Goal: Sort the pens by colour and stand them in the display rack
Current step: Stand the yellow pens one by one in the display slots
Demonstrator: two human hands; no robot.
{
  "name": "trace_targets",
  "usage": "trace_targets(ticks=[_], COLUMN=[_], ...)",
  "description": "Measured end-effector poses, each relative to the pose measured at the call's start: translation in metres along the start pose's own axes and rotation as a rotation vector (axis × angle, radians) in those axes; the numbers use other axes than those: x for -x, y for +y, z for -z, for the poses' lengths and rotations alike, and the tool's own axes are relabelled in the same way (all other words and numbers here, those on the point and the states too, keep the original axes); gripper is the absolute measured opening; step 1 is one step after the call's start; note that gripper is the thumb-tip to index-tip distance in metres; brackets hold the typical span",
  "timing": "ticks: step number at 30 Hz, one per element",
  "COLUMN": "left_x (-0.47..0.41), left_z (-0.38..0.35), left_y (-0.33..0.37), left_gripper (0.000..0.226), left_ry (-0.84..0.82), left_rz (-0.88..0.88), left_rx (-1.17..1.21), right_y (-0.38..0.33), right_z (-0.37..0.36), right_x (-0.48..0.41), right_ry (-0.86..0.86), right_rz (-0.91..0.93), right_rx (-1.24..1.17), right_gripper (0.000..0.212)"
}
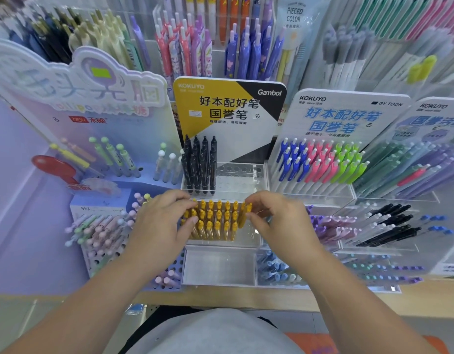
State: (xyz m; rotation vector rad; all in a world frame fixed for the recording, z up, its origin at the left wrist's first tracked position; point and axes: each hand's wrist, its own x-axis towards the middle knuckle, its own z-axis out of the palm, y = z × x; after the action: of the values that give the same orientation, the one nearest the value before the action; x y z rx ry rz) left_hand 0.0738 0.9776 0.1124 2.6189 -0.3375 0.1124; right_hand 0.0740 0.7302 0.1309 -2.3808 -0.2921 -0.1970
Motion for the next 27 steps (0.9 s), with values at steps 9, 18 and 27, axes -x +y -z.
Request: trace_targets(ticks=[9, 18, 27], left_x=[0.0, 0.0, 0.008], left_z=[0.002, 0.005, 0.025], left_y=[0.0, 0.002, -0.005], left_gripper=[0.028, 0.029, 0.043], left_ry=[-0.013, -0.03, -0.149], left_rz=[-0.009, -0.009, -0.036], left_rx=[0.01, -0.006, 0.111], right_y=[0.006, 0.007, -0.014], right_z=[-0.019, -0.024, -0.006], right_x=[0.002, 0.0, 0.027], right_ry=[-0.003, -0.023, 0.178], right_rz=[0.131, 0.087, 0.027], right_rx=[0.296, 0.368, 0.279], right_gripper=[0.032, 0.028, 0.026])
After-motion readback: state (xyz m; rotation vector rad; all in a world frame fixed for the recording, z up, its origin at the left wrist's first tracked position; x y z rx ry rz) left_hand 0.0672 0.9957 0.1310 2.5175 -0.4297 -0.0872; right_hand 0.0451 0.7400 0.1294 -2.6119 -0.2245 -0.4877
